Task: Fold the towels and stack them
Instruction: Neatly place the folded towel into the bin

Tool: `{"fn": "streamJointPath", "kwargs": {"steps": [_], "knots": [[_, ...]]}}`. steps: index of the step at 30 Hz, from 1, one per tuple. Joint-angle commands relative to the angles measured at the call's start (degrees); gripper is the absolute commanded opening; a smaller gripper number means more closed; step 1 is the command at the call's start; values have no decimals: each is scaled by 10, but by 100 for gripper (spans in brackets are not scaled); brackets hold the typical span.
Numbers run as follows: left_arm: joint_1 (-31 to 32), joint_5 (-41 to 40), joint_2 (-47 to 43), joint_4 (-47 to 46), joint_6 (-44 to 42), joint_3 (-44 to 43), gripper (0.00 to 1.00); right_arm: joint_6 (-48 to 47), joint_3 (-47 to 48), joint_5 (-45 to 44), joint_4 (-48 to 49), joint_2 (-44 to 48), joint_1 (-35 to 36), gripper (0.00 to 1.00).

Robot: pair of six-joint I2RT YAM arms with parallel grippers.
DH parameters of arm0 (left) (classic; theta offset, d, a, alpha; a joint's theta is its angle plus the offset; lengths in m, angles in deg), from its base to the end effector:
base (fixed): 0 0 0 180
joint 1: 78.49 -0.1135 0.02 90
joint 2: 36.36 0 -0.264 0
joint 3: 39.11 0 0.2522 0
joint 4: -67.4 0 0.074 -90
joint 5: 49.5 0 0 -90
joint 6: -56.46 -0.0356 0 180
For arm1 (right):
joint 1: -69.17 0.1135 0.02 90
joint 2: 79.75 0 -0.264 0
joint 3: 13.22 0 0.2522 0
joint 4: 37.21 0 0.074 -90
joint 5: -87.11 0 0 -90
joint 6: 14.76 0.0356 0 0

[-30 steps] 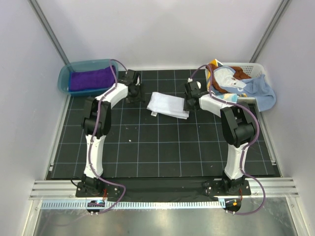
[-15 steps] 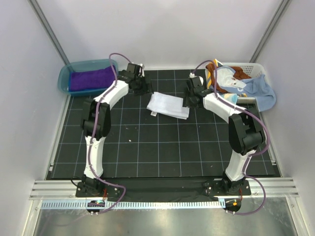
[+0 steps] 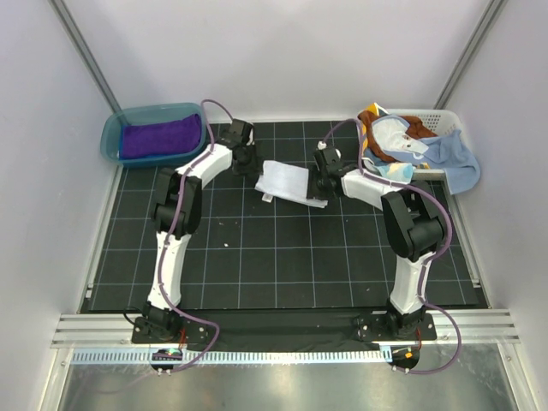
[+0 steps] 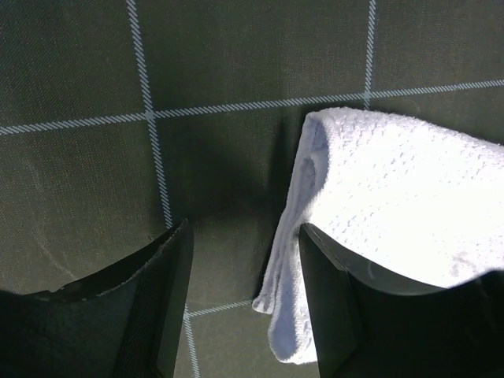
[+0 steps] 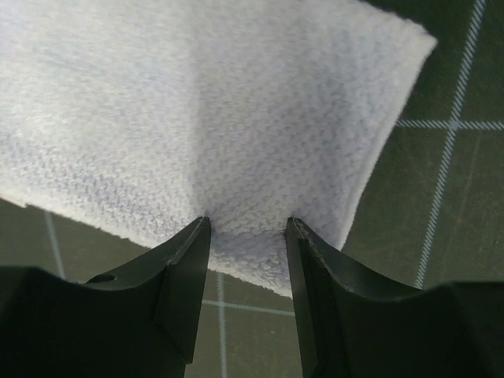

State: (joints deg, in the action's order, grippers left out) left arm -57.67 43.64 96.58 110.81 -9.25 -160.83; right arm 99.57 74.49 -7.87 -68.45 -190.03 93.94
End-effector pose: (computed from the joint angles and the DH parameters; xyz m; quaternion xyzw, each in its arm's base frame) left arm 0.4766 -0.1833 0.1684 -0.0205 0.9522 -0.1406 0.2704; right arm 0.3727 0.1686 0.1760 0.0098 0.9497 0.0914 0.2994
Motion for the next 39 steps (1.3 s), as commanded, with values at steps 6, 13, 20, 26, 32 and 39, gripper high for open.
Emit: {"fn": "streamJointPath", "kwargs": {"steps": [6,13,20,26,32,39], "knots": [[-3,14,-1,15,-4,6,60,7,-21,21,22,0,-36,50],[-3,92,5,-10,25,9,64,4,-18,28,18,-11,-38,50],[10,91,21,18,24,6,61,4,-17,31,23,-16,-39,49],[20,83,42,44,27,0,54,5,-17,35,25,-15,-39,49],[33,79,57,63,28,-16,45,6,-18,38,27,-14,-39,49],[41,78,60,74,30,-29,36,7,-18,41,31,-15,-39,48]]}}
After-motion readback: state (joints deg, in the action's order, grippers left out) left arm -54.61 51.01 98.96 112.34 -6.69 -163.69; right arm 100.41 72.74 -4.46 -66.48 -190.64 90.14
